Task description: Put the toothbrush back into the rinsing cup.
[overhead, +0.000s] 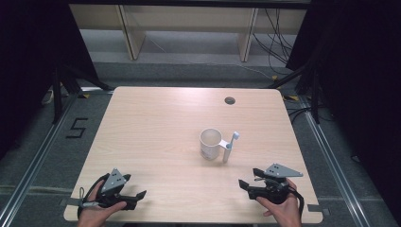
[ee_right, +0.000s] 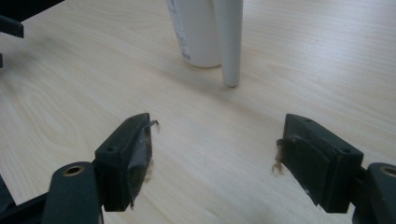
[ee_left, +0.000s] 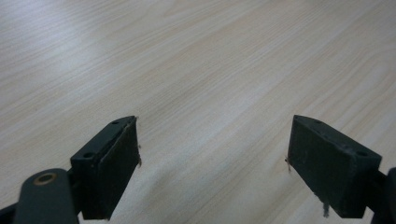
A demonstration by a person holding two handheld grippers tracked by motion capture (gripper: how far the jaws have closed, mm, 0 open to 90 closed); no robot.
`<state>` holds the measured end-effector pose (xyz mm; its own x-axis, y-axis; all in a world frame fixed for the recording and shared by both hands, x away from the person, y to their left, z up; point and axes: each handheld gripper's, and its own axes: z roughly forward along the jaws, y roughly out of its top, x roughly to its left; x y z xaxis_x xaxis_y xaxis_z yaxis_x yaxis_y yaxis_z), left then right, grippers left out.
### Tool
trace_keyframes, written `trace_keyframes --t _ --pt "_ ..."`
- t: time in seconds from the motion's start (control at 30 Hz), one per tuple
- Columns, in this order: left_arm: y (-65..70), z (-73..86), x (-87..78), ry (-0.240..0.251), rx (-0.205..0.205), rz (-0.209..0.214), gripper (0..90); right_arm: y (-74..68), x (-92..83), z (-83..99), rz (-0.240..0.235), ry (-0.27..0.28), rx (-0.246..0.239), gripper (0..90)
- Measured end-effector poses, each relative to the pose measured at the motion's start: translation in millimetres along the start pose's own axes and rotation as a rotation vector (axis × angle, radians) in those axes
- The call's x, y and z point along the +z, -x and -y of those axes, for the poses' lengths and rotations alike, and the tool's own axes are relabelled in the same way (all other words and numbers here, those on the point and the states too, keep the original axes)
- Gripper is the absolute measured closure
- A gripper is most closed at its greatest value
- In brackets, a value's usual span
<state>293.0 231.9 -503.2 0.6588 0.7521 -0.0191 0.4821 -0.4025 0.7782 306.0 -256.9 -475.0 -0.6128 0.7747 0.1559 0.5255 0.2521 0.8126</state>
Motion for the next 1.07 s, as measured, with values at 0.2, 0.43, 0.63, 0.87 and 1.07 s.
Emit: trace_keyframes --t 0.2,0.43,0.63,0.87,1.07 --pt "0.0 0.0 0.1 0.0 0.0 0.0 16.0 -1.9 1.0 6.0 -0.009 -0.013 0.033 23.8" --pt "-0.1 0.1 0.1 -0.001 0.0 0.001 15.9 -3.5 0.9 11.8 0.012 -0.035 0.001 22.4" --pt "-0.1 0.2 0.4 -0.001 0.0 0.003 16.0 -7.9 -0.8 15.5 0.041 -0.07 -0.044 22.2" --pt "0.5 0.4 0.9 -0.003 -0.014 0.001 16.0 -8.0 -3.2 18.9 0.034 -0.086 -0.053 22.1" --pt "0.2 0.7 1.3 -0.001 -0.02 0.002 16.0 -9.3 -1.5 20.9 0.041 -0.109 -0.049 22.1"
